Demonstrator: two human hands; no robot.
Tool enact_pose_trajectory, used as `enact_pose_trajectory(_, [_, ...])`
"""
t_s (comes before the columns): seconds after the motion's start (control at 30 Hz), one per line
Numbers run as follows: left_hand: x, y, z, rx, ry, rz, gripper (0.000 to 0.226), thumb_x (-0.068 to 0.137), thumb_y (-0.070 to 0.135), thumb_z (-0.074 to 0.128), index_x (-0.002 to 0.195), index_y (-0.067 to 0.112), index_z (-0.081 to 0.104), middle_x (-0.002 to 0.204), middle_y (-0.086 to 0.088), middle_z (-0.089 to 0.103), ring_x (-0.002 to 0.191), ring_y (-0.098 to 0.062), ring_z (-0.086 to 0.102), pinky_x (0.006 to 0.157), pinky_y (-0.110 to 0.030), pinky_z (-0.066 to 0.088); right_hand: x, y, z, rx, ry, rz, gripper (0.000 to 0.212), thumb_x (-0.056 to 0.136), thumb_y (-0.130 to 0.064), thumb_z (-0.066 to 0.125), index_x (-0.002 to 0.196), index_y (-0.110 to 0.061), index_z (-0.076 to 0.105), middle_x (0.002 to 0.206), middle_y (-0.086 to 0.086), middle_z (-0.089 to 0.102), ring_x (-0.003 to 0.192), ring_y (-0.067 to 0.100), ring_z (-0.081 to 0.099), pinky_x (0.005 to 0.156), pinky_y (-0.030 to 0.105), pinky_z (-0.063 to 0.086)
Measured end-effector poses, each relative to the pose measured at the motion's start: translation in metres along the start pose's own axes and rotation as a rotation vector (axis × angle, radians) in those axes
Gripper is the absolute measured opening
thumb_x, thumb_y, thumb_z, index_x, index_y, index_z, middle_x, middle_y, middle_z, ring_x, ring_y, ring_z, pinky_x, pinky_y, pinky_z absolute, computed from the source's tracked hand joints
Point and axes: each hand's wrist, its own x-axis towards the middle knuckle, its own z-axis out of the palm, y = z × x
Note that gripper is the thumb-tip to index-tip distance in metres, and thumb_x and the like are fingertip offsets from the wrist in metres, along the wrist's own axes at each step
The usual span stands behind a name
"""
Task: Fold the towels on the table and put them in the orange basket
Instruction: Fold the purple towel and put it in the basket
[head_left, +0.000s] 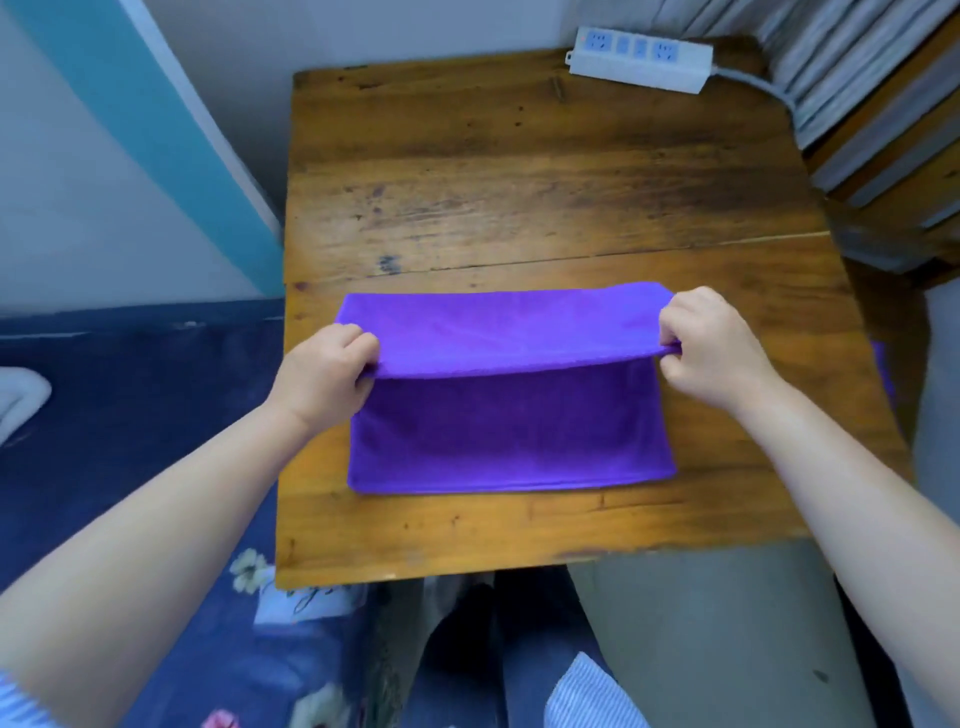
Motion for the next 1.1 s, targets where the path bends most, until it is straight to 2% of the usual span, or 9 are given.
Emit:
enact_pose_trajectory(0.2, [-0.045, 0.021, 0.008, 0.038, -0.166, 0.093, 0.034, 0.034, -0.019, 0.076, 0.053, -0.003, 0.053, 0.05, -0.015, 0.052, 0.042, -0.029, 0.054, 0.031, -0.022, 0.036, -0.058, -0.012, 0.011, -0.072, -0.013, -0.047, 0.026, 0.039, 0.024, 0.059, 0.052, 0.004, 0.049, 0.054, 0.022, 0.051, 0.054, 0.037, 0.052, 0.048, 0.04, 0.045])
enact_pose_trajectory(0.57, [-0.08, 0.037, 0.031, 0.062, -0.228, 0.121, 0.034, 0.034, -0.018, 0.077, 0.054, -0.002, 0.055, 0.051, -0.015, 0.053, 0.043, -0.027, 0.054, 0.029, -0.024, 0.036, -0.104, -0.019, 0.037, -0.192, -0.054, -0.021, 0.029, 0.04, 0.025, 0.065, 0.054, 0.004, 0.052, 0.054, 0.02, 0.051, 0.048, 0.034, 0.052, 0.044, 0.036, 0.045])
enact_pose_trajectory(0.63, [-0.083, 0.038, 0.04, 0.088, -0.286, 0.04, 0.023, 0.054, -0.013, 0.071, 0.069, -0.002, 0.058, 0.068, -0.016, 0.058, 0.061, -0.03, 0.059, 0.04, -0.029, 0.042, -0.109, -0.022, 0.045, -0.218, -0.072, -0.022, 0.03, 0.038, 0.024, 0.067, 0.053, 0.003, 0.052, 0.053, 0.019, 0.051, 0.048, 0.034, 0.053, 0.045, 0.034, 0.045])
enact_pose_trajectory(0.7, [-0.088, 0.037, 0.049, 0.153, -0.446, -0.078, 0.016, 0.08, 0.002, 0.053, 0.095, 0.004, 0.057, 0.096, -0.012, 0.057, 0.092, -0.028, 0.055, 0.059, -0.031, 0.037, -0.113, -0.024, 0.053, -0.236, -0.089, -0.011, 0.03, 0.036, 0.023, 0.068, 0.053, 0.003, 0.053, 0.054, 0.019, 0.052, 0.048, 0.034, 0.054, 0.045, 0.035, 0.046])
enact_pose_trajectory(0.77, [-0.092, 0.035, 0.053, 0.152, -0.541, -0.156, 0.02, 0.084, 0.01, 0.048, 0.103, 0.008, 0.053, 0.103, -0.008, 0.054, 0.1, -0.026, 0.05, 0.064, -0.03, 0.033, -0.116, -0.024, 0.06, -0.235, -0.092, 0.02, 0.029, 0.037, 0.022, 0.069, 0.056, 0.004, 0.055, 0.057, 0.021, 0.054, 0.05, 0.037, 0.055, 0.046, 0.038, 0.047])
enact_pose_trajectory(0.87, [-0.098, 0.037, 0.049, 0.027, -0.465, -0.197, 0.016, 0.08, 0.017, 0.05, 0.09, 0.006, 0.056, 0.09, -0.009, 0.059, 0.088, -0.029, 0.056, 0.062, -0.032, 0.042, -0.118, -0.025, 0.063, -0.238, -0.121, 0.079, 0.027, 0.038, 0.017, 0.069, 0.057, 0.004, 0.057, 0.059, 0.02, 0.056, 0.053, 0.037, 0.057, 0.047, 0.038, 0.049])
enact_pose_trajectory(0.97, [-0.103, 0.043, 0.04, -0.092, -0.269, -0.131, 0.032, 0.076, 0.024, 0.039, 0.064, 0.0, 0.056, 0.058, -0.012, 0.057, 0.054, -0.03, 0.058, 0.039, -0.029, 0.042, -0.121, -0.032, 0.06, -0.226, -0.072, 0.097, 0.009, 0.049, 0.007, 0.056, 0.056, 0.001, 0.057, 0.06, 0.017, 0.059, 0.054, 0.036, 0.059, 0.048, 0.037, 0.049])
enact_pose_trajectory(1.0, [-0.099, 0.045, 0.038, -0.095, -0.198, -0.133, 0.034, 0.076, 0.023, 0.038, 0.062, -0.001, 0.057, 0.056, -0.013, 0.056, 0.05, -0.03, 0.056, 0.037, -0.028, 0.041, -0.118, -0.036, 0.059, -0.2, -0.038, 0.104, 0.011, 0.055, 0.001, 0.049, 0.059, 0.001, 0.059, 0.063, 0.016, 0.06, 0.058, 0.036, 0.061, 0.051, 0.038, 0.05])
enact_pose_trajectory(1.1, [-0.065, 0.052, 0.04, -0.121, -0.05, -0.179, 0.026, 0.079, 0.012, 0.045, 0.075, -0.006, 0.064, 0.07, -0.02, 0.063, 0.064, -0.035, 0.061, 0.051, -0.035, 0.052, -0.088, -0.056, 0.062, -0.127, 0.052, 0.07, 0.026, 0.066, -0.001, 0.044, 0.076, 0.006, 0.067, 0.079, 0.023, 0.067, 0.076, 0.039, 0.067, 0.068, 0.045, 0.054])
